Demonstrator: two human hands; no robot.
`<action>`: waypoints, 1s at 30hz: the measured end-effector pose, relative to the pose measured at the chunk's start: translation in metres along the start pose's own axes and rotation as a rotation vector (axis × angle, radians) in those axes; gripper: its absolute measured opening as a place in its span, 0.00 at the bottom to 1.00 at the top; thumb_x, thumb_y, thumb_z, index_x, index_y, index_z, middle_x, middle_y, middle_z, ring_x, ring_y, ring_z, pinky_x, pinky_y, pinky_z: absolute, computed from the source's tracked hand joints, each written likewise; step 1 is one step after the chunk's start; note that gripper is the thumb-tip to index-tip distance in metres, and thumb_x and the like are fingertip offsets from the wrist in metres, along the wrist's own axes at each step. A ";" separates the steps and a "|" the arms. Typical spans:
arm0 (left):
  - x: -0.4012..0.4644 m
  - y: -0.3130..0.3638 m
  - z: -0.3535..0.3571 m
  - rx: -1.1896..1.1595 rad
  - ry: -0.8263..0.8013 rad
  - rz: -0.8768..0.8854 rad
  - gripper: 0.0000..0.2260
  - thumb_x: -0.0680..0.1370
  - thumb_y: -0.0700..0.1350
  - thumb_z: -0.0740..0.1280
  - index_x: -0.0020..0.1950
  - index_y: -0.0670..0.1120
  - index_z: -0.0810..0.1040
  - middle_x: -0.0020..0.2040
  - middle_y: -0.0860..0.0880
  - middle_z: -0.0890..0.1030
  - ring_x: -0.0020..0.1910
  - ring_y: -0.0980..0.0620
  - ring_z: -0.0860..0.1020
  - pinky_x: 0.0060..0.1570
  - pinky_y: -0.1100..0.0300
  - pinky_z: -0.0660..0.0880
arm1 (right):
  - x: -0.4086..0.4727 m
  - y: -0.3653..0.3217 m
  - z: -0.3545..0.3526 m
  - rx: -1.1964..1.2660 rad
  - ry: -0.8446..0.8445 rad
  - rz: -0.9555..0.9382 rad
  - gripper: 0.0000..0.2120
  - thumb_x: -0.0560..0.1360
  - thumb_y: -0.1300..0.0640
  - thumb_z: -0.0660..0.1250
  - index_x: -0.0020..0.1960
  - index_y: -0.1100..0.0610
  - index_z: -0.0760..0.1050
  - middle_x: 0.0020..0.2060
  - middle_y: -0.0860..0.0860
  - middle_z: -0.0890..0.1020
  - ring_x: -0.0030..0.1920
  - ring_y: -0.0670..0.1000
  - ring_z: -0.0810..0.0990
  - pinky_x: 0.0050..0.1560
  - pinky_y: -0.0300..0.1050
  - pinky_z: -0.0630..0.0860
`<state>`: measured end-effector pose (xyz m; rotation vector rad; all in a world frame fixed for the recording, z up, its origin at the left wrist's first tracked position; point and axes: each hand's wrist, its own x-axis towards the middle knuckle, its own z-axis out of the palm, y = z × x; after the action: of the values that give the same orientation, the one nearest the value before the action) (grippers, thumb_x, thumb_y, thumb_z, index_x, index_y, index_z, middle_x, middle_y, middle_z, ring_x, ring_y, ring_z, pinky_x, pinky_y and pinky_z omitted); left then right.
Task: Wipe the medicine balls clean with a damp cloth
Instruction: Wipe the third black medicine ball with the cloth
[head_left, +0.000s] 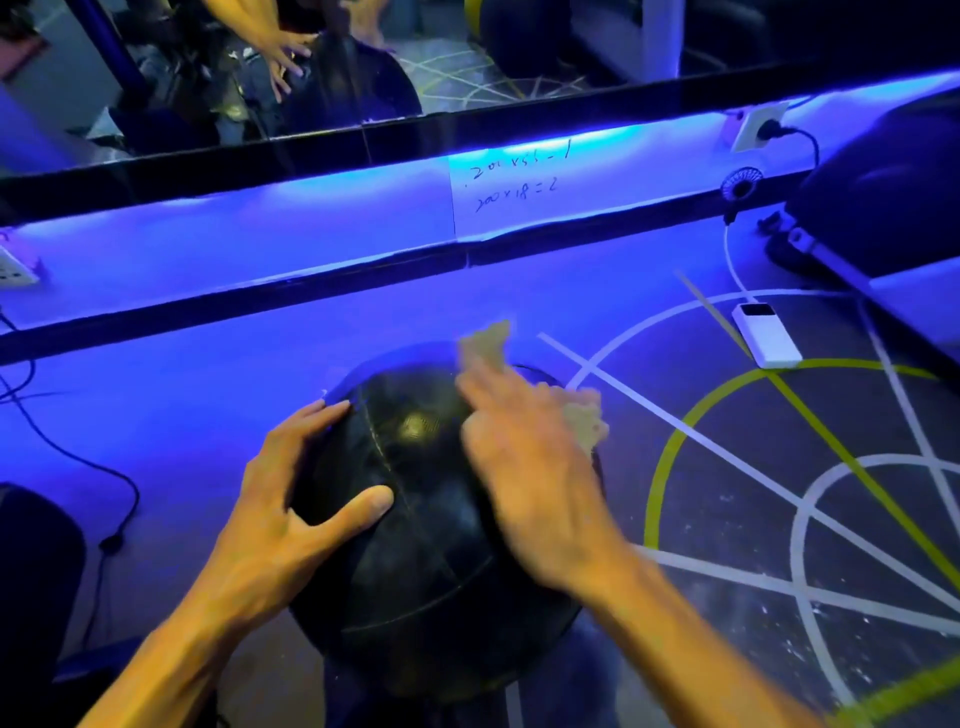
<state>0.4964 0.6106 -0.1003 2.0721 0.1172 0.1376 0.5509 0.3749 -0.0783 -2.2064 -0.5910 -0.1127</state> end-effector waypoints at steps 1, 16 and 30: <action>-0.003 -0.001 -0.001 0.004 -0.003 0.011 0.38 0.62 0.69 0.76 0.71 0.67 0.71 0.75 0.65 0.68 0.76 0.61 0.66 0.72 0.55 0.66 | -0.005 -0.004 -0.001 -0.038 -0.061 -0.116 0.25 0.85 0.47 0.52 0.79 0.53 0.65 0.80 0.44 0.63 0.80 0.46 0.59 0.80 0.48 0.52; -0.027 0.013 0.015 0.134 0.028 0.095 0.37 0.61 0.71 0.75 0.70 0.70 0.70 0.74 0.67 0.66 0.74 0.58 0.63 0.70 0.51 0.66 | 0.057 0.059 -0.025 -0.116 -0.275 0.247 0.25 0.85 0.44 0.48 0.71 0.54 0.74 0.74 0.51 0.73 0.75 0.53 0.69 0.77 0.56 0.58; -0.028 0.013 0.009 0.090 -0.016 0.052 0.34 0.63 0.71 0.74 0.68 0.71 0.72 0.74 0.65 0.67 0.73 0.59 0.64 0.66 0.59 0.66 | 0.047 0.123 -0.044 0.135 -0.220 0.507 0.15 0.85 0.56 0.55 0.43 0.52 0.74 0.38 0.49 0.79 0.38 0.46 0.76 0.44 0.45 0.68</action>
<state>0.4703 0.5929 -0.0948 2.1662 0.0603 0.1504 0.6535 0.2923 -0.1236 -2.1807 -0.1347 0.4255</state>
